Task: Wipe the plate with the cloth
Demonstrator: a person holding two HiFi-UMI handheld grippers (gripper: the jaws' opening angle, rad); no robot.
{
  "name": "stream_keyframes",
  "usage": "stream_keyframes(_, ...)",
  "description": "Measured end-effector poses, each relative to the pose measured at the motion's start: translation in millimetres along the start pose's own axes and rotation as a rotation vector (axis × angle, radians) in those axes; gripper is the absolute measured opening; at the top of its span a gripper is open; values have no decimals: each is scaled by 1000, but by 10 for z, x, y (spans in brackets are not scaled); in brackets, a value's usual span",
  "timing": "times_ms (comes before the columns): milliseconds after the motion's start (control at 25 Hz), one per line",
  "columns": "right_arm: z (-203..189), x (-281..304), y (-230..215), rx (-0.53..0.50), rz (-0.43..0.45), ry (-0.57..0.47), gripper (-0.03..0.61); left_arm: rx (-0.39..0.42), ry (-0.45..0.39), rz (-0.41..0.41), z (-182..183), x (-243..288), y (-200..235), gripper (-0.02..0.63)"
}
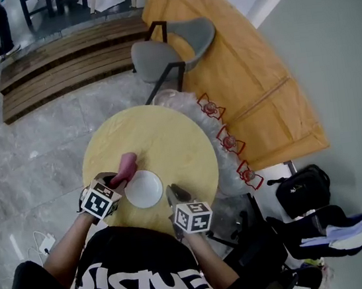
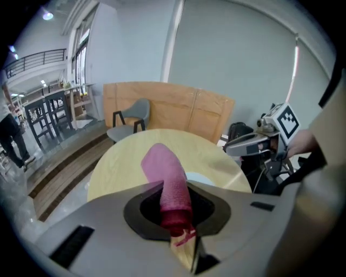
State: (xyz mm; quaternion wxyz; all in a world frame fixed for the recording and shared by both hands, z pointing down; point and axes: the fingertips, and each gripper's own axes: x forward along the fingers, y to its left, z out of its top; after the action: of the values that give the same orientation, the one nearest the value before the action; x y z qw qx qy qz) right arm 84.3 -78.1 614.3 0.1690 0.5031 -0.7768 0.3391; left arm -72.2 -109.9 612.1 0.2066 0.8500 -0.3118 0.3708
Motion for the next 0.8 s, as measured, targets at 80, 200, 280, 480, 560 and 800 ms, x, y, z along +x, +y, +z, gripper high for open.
stream_keyframes(80, 323, -164, 160, -73, -6, -109, 66, 12, -88, -2, 235, -144, -55, 52)
stream_keyframes(200, 729, -380, 412, -151, 0, -243, 47, 35, -211, -6, 558, -348, -173, 52)
stream_keyframes(280, 931, -510, 562, -191, 3, -311, 38, 49, -291, -11, 746, -487, -268, 52)
stream_keyframes(480, 1267, -790, 832, -282, -9, -442, 26, 118, -536, 31, 1157, -878, -416, 52)
stream_keyframes(560, 1334, -860, 869, -302, -26, -478, 25, 121, -633, 50, 1300, -1049, -460, 52)
stream_keyframes(800, 1341, -938, 905, -318, -65, -513, 21, 89, -719, 73, 1388, -1224, -543, 52)
